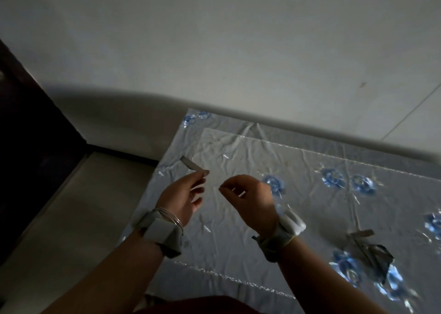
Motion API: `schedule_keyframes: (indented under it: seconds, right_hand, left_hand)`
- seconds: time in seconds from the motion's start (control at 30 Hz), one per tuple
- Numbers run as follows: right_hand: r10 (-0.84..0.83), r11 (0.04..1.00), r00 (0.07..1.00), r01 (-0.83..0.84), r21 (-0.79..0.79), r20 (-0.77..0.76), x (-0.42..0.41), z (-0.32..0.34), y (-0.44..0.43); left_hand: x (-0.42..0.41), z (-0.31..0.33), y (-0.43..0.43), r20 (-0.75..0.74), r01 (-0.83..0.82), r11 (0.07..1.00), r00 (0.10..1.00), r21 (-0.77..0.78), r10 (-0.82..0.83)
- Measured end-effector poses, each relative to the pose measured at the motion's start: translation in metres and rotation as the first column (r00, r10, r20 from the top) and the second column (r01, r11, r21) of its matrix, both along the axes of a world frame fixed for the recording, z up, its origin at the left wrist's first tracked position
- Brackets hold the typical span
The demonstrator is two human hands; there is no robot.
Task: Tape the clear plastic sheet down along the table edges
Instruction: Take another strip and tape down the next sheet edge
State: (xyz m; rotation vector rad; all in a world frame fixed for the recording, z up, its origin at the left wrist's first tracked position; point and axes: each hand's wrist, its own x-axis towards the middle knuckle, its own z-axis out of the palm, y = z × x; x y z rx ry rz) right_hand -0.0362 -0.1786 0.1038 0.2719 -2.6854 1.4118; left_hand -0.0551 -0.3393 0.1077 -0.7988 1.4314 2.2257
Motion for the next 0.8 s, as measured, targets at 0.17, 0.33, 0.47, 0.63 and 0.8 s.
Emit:
schedule_keyframes:
  seconds: [0.17,0.33,0.47,0.63,0.8]
  right_hand:
    - [-0.133,0.991,0.987,0.131,0.033,0.088,-0.026,0.003,-0.054]
    - [-0.159,0.977,0.968,0.183,-0.11,0.192,-0.032,-0.001,-0.073]
    - [-0.25,0.953,0.953,0.273,-0.131,0.17,-0.035,-0.002,-0.085]
    - [-0.108,0.993,0.986,0.112,-0.028,0.124,-0.05,0.007,-0.091]
    - [0.008,1.0,0.997,-0.009,0.025,0.077,-0.059,0.005,-0.098]
  left_hand:
    - [-0.015,-0.01,-0.039,-0.111,-0.015,0.995,0.994,-0.094,0.005]
    - [-0.022,-0.018,-0.056,-0.248,0.028,0.97,0.965,-0.242,-0.09]
    - [-0.025,-0.029,-0.069,-0.336,-0.032,0.925,0.936,-0.379,-0.105]
    - [-0.021,-0.036,-0.087,-0.493,-0.165,0.573,0.724,-0.803,-0.483]
    - [-0.022,-0.033,-0.089,-0.42,-0.116,0.463,0.649,-0.879,-0.634]
